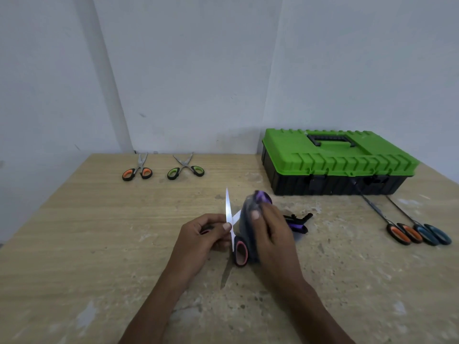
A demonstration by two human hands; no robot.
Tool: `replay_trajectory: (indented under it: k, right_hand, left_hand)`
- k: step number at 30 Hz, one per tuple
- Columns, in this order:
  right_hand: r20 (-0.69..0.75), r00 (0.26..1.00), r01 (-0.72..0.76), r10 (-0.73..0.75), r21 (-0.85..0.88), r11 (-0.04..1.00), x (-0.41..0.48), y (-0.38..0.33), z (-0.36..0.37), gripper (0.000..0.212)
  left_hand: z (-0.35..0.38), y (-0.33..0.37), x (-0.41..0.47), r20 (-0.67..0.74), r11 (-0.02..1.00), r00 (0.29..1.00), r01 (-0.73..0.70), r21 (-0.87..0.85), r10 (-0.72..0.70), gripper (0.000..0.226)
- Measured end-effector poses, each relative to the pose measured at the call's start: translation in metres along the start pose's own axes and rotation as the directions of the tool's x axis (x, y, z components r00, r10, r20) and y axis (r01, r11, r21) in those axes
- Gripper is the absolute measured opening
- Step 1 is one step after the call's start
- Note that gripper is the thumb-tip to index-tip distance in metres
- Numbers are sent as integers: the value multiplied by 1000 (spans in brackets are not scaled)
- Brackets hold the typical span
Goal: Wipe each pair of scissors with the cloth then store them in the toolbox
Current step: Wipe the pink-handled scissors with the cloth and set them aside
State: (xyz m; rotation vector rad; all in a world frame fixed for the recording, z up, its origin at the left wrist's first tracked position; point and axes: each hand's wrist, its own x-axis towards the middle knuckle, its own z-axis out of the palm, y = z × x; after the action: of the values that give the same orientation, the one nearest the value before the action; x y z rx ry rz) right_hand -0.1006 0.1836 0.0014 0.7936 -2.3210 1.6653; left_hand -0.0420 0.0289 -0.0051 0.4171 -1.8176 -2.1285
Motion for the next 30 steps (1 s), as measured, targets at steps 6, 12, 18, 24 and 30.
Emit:
replay_trajectory:
  k: [6, 12, 18, 24, 30]
  right_hand:
    - [-48, 999, -1, -11, -248, 969, 15, 22, 0, 30]
    - [-100, 983, -148, 155, 78, 986, 12, 15, -4, 28]
    - [46, 939, -317, 342, 507, 802, 10, 7, 4, 37]
    - [219, 933, -359, 286, 532, 766, 20, 23, -1, 33]
    - [240, 913, -408, 330, 546, 731, 26, 22, 0, 34]
  left_hand:
    - [-1, 2, -4, 19, 1000, 1000, -12, 28, 11, 11]
    - [0, 2, -1, -17, 1000, 1000, -20, -11, 20, 12]
    - [-1, 4, -5, 40, 1000, 999, -1, 11, 0, 13]
    - [2, 4, -5, 26, 999, 1000, -17, 38, 16, 10]
    - [2, 2, -7, 63, 996, 997, -38, 82, 33, 11]
